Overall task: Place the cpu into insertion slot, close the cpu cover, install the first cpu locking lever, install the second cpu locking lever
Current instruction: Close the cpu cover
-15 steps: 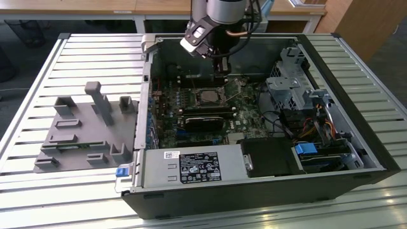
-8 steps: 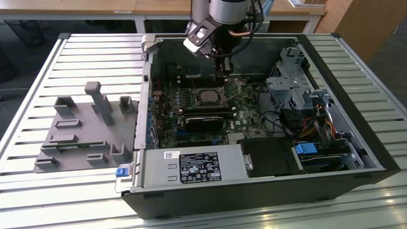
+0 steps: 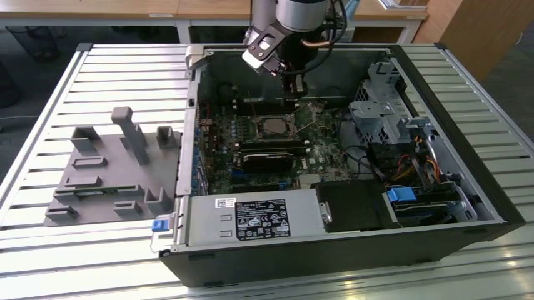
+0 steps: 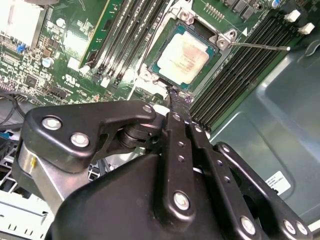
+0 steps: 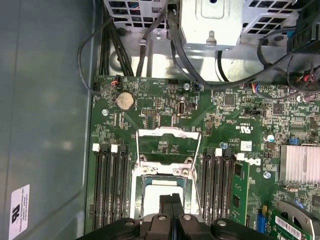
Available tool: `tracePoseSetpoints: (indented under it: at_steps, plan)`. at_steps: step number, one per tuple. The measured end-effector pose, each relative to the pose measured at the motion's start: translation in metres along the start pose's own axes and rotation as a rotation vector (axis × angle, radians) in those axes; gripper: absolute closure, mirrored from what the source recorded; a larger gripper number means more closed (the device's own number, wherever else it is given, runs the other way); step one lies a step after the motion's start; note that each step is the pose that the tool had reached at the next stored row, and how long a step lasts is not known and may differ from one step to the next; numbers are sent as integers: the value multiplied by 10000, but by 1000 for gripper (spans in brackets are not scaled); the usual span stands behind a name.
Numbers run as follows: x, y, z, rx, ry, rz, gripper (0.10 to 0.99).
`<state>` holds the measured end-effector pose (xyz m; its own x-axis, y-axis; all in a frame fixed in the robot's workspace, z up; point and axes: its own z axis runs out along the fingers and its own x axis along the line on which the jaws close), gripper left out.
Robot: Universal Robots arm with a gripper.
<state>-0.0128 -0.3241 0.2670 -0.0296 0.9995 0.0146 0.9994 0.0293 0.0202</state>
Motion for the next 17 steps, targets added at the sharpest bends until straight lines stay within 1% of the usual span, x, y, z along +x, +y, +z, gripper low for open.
tracePoseSetpoints:
  at_steps: [2,10,12,17]
  plan:
    - [0,17,1,0,1,-1,980]
    - [22,213,17,24,2,1,980]
    - [23,251,19,27,2,0,980]
    - [23,260,20,28,-2,1,980]
